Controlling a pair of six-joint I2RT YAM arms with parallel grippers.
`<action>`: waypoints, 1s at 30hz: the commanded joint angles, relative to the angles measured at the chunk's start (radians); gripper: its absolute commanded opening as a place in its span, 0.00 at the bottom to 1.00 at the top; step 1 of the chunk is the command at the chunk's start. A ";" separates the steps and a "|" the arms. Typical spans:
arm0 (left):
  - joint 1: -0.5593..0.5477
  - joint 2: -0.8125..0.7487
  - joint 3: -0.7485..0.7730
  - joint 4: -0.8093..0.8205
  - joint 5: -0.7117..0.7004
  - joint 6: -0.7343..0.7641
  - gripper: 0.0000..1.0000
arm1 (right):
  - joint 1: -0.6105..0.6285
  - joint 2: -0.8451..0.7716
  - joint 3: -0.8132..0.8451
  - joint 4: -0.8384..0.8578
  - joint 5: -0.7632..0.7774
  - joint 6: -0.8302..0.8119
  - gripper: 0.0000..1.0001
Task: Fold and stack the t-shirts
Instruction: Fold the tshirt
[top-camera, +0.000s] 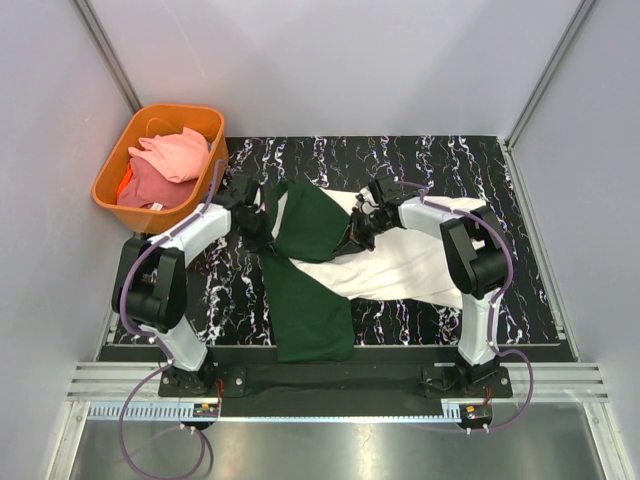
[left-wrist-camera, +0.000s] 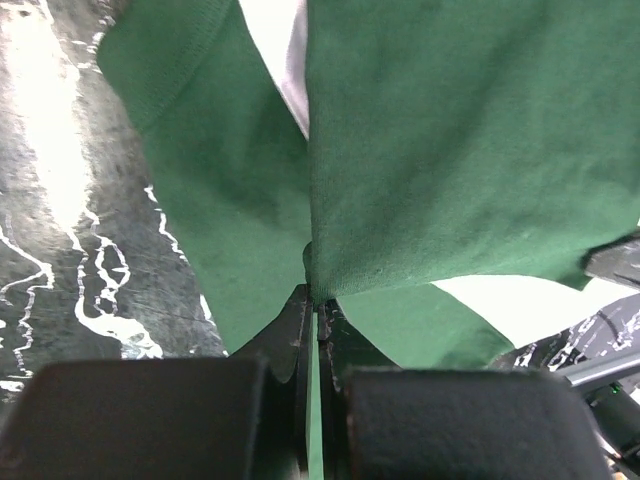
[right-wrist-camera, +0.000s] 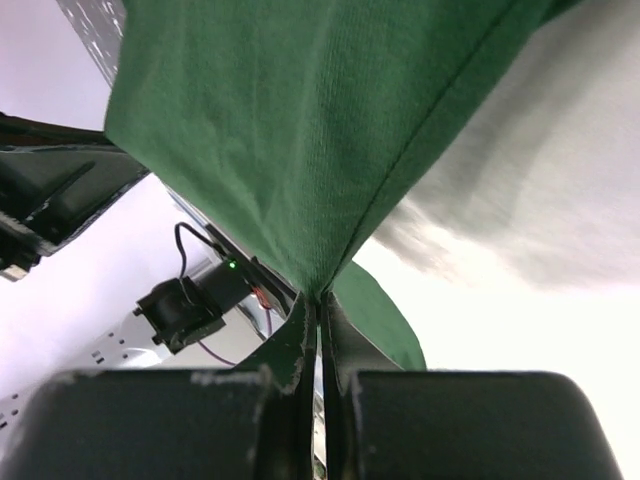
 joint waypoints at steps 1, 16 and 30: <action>-0.020 -0.058 -0.013 0.014 0.036 -0.026 0.00 | -0.018 -0.034 0.005 -0.057 -0.027 -0.069 0.00; -0.120 -0.130 -0.085 0.012 0.041 -0.069 0.07 | -0.080 -0.072 -0.017 -0.192 -0.001 -0.224 0.01; 0.033 0.134 0.411 -0.051 -0.068 0.008 0.60 | -0.127 -0.170 0.048 -0.337 0.111 -0.296 0.54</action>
